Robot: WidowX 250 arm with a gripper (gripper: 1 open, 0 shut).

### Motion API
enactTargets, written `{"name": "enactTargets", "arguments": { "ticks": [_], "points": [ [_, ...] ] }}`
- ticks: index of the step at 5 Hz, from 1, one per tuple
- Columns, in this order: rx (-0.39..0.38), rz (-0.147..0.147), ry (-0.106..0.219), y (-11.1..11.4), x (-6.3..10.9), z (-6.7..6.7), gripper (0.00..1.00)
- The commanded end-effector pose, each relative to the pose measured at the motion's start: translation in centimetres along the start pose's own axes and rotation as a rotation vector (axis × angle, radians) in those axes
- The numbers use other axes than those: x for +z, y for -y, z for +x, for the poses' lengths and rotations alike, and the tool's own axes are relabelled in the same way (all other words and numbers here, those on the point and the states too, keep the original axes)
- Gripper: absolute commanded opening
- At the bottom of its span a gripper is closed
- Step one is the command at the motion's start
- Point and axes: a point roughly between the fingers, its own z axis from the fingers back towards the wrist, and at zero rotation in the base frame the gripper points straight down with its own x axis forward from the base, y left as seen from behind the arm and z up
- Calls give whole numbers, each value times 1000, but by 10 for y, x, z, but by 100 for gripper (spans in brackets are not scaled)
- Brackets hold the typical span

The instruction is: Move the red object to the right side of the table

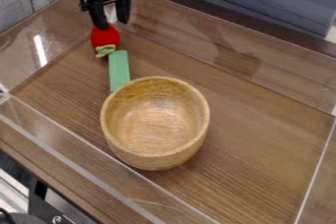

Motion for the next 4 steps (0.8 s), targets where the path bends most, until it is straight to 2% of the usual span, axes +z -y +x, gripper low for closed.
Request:
{"name": "enactTargets", "arguments": {
  "ticks": [1,2,4],
  "points": [
    [7,-59,59,5,35,-10,0],
    [-14,-64,75,3,43,-7,100],
    [11,-20,84,8,5,-3,100]
  ]
}}
